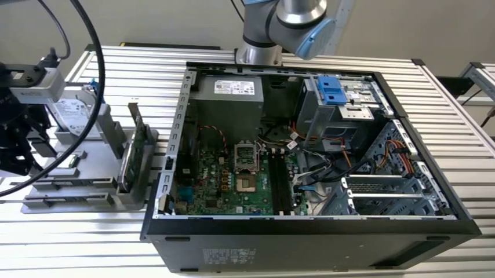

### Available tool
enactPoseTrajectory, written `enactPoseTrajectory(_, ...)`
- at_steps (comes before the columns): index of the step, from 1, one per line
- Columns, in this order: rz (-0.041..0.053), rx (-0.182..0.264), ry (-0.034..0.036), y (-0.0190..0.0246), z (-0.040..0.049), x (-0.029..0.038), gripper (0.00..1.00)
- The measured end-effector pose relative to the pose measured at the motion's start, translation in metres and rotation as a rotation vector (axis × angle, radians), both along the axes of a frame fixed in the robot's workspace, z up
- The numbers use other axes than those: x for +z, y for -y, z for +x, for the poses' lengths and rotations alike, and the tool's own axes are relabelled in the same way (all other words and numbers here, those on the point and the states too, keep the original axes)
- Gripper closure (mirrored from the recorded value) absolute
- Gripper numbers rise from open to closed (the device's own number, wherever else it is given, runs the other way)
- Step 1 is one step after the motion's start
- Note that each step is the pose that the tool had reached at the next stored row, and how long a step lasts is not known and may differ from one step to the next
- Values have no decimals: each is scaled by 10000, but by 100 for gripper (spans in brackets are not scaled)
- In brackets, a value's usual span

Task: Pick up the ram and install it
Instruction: 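Pick up the ram and move it above insertion slot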

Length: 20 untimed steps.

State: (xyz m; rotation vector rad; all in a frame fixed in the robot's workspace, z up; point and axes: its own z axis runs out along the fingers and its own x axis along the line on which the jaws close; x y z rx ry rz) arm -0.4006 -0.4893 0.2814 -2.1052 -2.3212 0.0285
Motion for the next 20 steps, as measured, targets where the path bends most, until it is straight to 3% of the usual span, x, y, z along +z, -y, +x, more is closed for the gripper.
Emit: enactPoseTrajectory(20, 0, -9, 0, 21, 0, -40, 0)
